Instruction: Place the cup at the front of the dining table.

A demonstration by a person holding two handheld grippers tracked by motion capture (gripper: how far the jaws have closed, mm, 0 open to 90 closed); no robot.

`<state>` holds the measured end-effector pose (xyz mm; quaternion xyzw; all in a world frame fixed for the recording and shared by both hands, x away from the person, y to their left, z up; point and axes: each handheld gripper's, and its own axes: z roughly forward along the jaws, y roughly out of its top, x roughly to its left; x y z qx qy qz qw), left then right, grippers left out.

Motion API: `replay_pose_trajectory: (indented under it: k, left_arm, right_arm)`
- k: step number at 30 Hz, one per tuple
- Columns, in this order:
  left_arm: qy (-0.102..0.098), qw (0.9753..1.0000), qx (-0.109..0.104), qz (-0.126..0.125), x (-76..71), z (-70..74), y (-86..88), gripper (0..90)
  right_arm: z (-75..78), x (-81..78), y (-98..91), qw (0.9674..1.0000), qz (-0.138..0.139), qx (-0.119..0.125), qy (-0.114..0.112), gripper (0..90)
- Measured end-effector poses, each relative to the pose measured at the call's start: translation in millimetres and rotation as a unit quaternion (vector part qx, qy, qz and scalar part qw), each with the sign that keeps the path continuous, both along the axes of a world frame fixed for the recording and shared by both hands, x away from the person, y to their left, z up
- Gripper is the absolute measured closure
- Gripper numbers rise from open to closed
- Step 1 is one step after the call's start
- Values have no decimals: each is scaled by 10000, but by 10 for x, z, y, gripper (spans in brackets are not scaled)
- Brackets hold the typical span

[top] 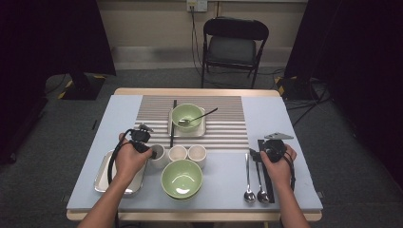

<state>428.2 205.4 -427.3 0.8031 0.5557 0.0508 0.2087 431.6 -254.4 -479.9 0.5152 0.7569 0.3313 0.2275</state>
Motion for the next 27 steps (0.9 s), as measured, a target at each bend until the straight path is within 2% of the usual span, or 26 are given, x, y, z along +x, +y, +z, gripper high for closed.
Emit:
replay_pose_trajectory:
  k: [8,13,16,27]
  left_arm:
    - [133,9995,-247,109,26,-4,56,802]
    - [101,9989,-413,216,35,14,105,805]
    - [66,9974,-642,311,36,46,159,806]
    - [-85,9967,-706,401,35,169,261,808]
  right_arm:
    - [0,0,0,10000,0,2,0,150]
    - [0,0,0,10000,-1,3,-1,150]
    - [0,0,0,10000,0,1,0,150]
    - [0,0,0,10000,-1,1,0,150]
